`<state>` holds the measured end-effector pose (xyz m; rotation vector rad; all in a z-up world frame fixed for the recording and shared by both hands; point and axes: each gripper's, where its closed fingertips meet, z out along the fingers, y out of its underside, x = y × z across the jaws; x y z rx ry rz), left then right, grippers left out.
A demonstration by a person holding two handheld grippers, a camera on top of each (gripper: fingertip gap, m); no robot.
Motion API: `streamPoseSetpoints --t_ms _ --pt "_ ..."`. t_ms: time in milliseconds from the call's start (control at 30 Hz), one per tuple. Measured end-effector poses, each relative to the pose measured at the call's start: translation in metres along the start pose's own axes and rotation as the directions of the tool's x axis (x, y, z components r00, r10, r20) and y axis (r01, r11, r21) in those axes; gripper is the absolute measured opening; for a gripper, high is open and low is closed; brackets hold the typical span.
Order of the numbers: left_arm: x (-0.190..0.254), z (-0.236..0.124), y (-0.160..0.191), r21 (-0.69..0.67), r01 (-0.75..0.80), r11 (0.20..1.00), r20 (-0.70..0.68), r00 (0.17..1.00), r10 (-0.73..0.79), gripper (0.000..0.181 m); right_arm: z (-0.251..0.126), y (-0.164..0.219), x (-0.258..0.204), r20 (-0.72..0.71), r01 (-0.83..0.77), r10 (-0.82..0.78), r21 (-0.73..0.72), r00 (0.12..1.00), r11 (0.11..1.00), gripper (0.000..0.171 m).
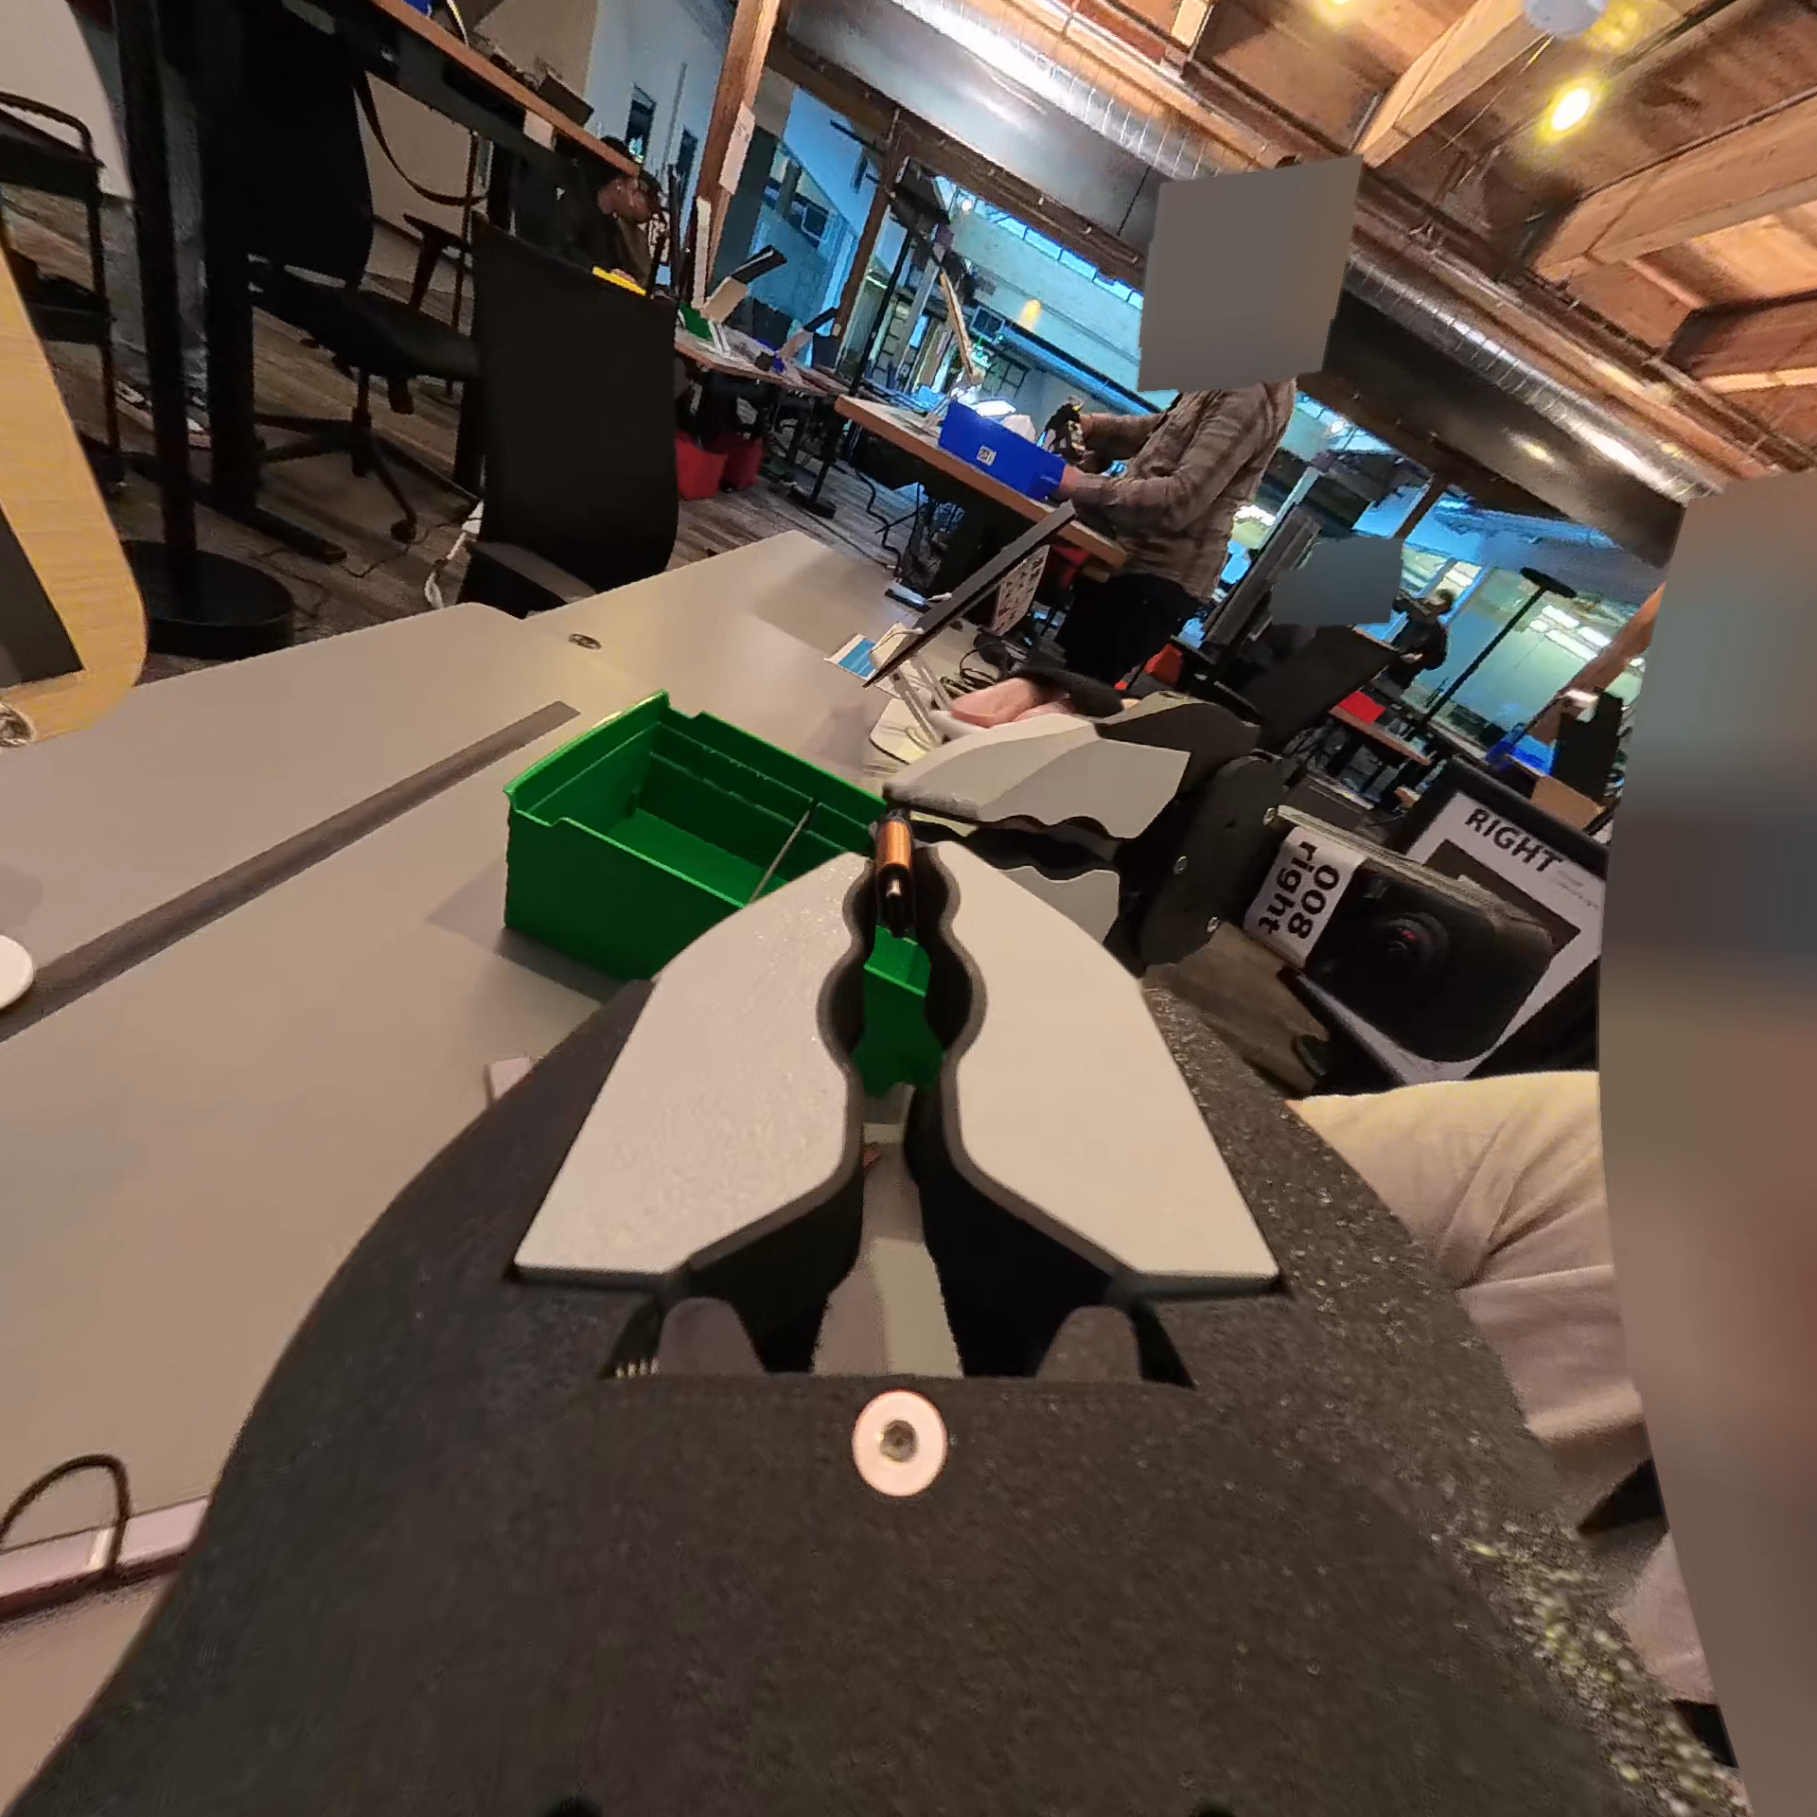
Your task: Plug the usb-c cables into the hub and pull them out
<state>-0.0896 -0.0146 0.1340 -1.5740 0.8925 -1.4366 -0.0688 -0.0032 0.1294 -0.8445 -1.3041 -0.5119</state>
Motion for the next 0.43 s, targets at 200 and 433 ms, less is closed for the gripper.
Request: streamPoseSetpoints --t_ms 200,433 --pt "0.003 -0.004 0.003 -0.053 -0.09 0.995 0.028 0.995 0.092 0.005 0.002 -0.004 -0.005 0.028 -0.034 0.033 0.041 0.999 0.999 0.006" --pt "0.028 -0.02 0.001 -0.057 -0.045 0.997 -0.106 0.994 0.039 0.006 -0.067 -0.076 0.021 0.199 -0.304 0.235 0.484 0.951 0.821 0.025"
